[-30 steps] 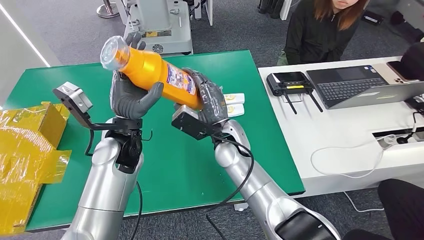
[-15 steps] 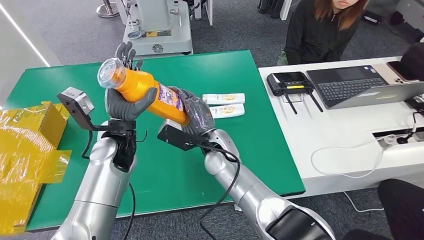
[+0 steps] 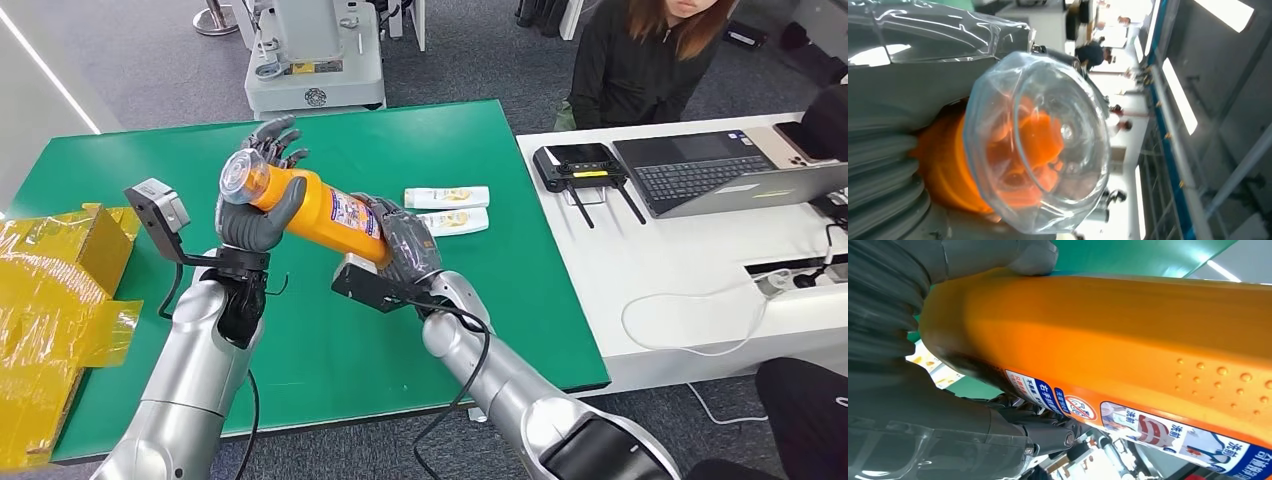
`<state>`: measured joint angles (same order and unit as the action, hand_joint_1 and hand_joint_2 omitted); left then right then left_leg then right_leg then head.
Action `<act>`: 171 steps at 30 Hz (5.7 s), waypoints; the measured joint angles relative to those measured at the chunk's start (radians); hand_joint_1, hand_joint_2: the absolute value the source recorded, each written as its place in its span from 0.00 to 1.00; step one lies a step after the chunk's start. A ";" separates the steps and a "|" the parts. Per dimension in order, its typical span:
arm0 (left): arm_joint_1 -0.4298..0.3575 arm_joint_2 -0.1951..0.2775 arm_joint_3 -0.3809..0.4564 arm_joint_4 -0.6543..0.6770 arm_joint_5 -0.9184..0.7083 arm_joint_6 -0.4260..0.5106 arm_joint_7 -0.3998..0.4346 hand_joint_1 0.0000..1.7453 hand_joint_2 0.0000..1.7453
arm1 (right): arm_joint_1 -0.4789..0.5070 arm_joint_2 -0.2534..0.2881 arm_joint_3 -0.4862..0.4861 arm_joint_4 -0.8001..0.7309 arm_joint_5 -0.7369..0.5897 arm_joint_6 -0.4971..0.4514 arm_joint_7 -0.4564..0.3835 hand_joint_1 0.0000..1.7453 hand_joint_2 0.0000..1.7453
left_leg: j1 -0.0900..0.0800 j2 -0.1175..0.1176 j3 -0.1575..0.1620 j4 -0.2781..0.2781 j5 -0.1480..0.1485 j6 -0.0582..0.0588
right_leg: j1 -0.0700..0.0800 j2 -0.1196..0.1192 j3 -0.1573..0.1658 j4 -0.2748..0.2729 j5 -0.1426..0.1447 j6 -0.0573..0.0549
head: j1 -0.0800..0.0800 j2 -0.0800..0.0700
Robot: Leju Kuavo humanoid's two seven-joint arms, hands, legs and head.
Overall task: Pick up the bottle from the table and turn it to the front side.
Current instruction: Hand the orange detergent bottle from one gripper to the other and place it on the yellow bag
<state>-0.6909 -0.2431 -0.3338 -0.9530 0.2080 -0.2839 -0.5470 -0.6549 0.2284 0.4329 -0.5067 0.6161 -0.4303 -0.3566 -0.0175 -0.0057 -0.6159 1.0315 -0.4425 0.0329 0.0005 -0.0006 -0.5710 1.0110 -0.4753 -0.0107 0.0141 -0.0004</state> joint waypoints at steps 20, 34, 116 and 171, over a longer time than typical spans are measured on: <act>-0.063 -0.018 0.001 0.100 0.134 -0.174 0.068 1.00 1.00 | -0.015 -0.027 -0.003 -0.023 -0.068 -0.024 -0.025 0.24 1.00 | 0.000 0.000 0.000 0.000 0.000 0.000 | 0.000 0.000 0.000 0.000 0.000 0.000 | 0.000 0.000; -0.042 -0.035 -0.005 0.107 0.011 -0.073 0.016 1.00 1.00 | -0.004 -0.012 -0.001 -0.073 -0.125 -0.022 -0.078 0.00 1.00 | 0.000 0.001 0.000 0.000 0.000 0.000 | 0.000 0.000 0.000 0.000 0.000 0.000 | 0.000 0.000; -0.354 0.637 -0.204 0.460 -1.379 0.563 0.336 1.00 1.00 | 0.826 -0.196 -0.335 -1.053 -0.499 -0.214 -0.265 0.00 1.00 | 0.001 0.005 -0.003 -0.001 0.000 -0.001 | 0.001 0.005 -0.005 0.001 0.000 -0.003 | 0.000 0.000; 0.032 0.520 -0.076 0.472 -1.348 0.595 0.182 1.00 1.00 | 0.902 -0.175 -0.375 -1.227 -0.336 -0.149 -0.119 0.00 1.00 | 0.000 0.002 -0.002 -0.001 0.000 -0.003 | 0.000 0.002 -0.003 0.001 -0.001 -0.004 | 0.000 0.000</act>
<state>-0.6592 0.2766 -0.4097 -0.4812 -1.1399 0.3115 -0.3651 0.2471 0.0529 0.0581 -1.7341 0.2803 -0.5788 -0.4758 -0.0170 -0.0040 -0.6177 1.0305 -0.4423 0.0300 0.0009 0.0010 -0.5743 1.0123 -0.4758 -0.0144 0.0146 -0.0004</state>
